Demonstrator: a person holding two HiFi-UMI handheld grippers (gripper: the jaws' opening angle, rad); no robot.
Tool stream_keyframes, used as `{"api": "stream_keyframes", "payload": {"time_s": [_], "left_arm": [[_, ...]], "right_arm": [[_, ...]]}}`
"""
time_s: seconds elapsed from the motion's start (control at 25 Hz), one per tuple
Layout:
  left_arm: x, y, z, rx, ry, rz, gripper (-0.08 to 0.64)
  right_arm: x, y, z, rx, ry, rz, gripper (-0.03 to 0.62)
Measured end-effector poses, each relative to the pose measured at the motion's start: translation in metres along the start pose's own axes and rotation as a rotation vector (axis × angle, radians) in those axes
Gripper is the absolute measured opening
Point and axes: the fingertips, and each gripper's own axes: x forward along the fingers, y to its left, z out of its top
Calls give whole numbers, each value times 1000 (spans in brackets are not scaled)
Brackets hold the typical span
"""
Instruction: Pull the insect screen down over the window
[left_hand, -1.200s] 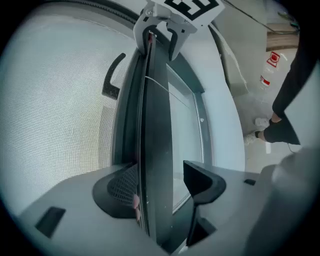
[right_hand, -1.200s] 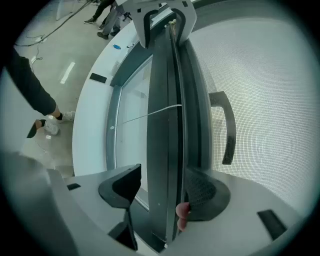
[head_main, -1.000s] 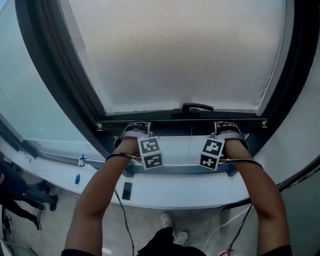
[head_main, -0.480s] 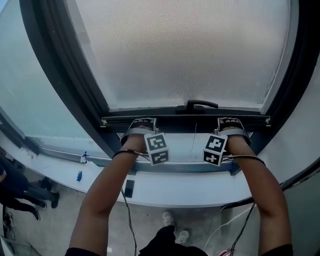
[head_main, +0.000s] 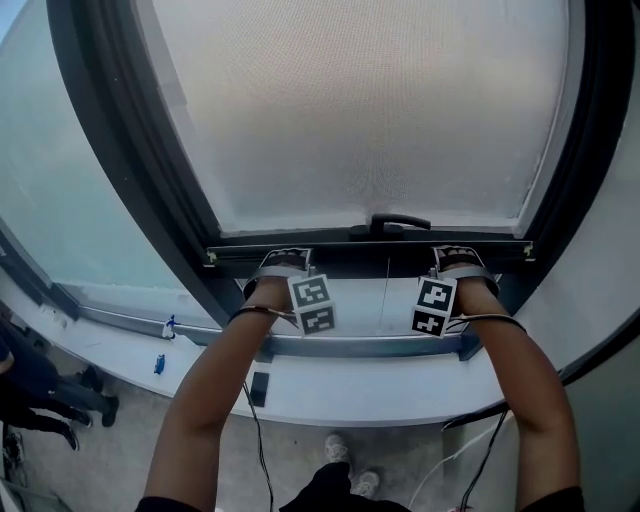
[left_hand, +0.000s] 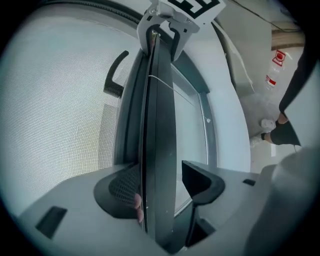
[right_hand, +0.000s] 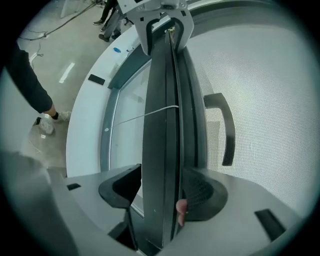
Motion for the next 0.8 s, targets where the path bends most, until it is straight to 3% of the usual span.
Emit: {"api": "stream_keyframes", "payload": {"time_s": [0.28,0.56,0.64,0.8], "left_arm": [[-5,7,1,-67,-51,6,229],[-6,10,2,-60,-51,52,229],[-12,12,5,-110,-83,74,229],[-42,22,15,-308,-225,81,229]], "right_arm": [[-5,-5,2,45,-31,34,242],[-6,-7,2,64,-50,-3,239],[-12,-8,6,104,-96,-17,239],[-39,-27,18,247,-218,-82,239]]}}
